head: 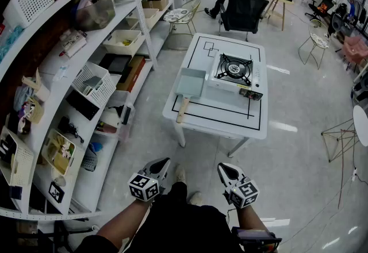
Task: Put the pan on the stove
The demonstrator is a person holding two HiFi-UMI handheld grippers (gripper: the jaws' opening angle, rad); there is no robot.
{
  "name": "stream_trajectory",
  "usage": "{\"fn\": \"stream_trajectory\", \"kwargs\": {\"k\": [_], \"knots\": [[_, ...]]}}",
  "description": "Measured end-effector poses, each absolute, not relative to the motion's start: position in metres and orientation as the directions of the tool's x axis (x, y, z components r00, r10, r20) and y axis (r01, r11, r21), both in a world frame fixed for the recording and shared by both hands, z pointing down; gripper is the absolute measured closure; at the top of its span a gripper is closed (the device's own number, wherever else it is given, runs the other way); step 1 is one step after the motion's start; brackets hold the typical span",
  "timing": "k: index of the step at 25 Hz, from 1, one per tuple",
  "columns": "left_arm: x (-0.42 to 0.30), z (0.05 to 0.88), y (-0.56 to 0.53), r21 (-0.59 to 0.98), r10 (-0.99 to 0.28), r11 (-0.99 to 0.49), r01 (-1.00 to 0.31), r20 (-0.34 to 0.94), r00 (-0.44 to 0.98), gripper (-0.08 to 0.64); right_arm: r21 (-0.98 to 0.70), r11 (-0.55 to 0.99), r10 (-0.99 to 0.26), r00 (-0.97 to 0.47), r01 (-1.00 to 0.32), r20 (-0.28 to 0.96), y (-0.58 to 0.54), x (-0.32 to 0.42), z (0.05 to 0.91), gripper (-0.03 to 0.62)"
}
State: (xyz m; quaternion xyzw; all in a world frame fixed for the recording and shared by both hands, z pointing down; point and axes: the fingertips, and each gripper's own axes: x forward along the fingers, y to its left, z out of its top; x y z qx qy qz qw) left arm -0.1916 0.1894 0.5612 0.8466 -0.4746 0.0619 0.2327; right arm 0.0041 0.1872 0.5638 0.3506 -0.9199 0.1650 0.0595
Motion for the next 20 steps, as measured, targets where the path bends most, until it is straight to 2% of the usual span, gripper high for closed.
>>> {"fn": "stream_trajectory", "kwargs": {"k": [20], "knots": [[-0.192,0.564,0.197,0.343,-0.776,-0.425,-0.838,0.339,0.532,0.551,-0.275,0.685,-0.649,-0.737,-0.674,0.19,0.188,0.006,0.551,0.566]]}}
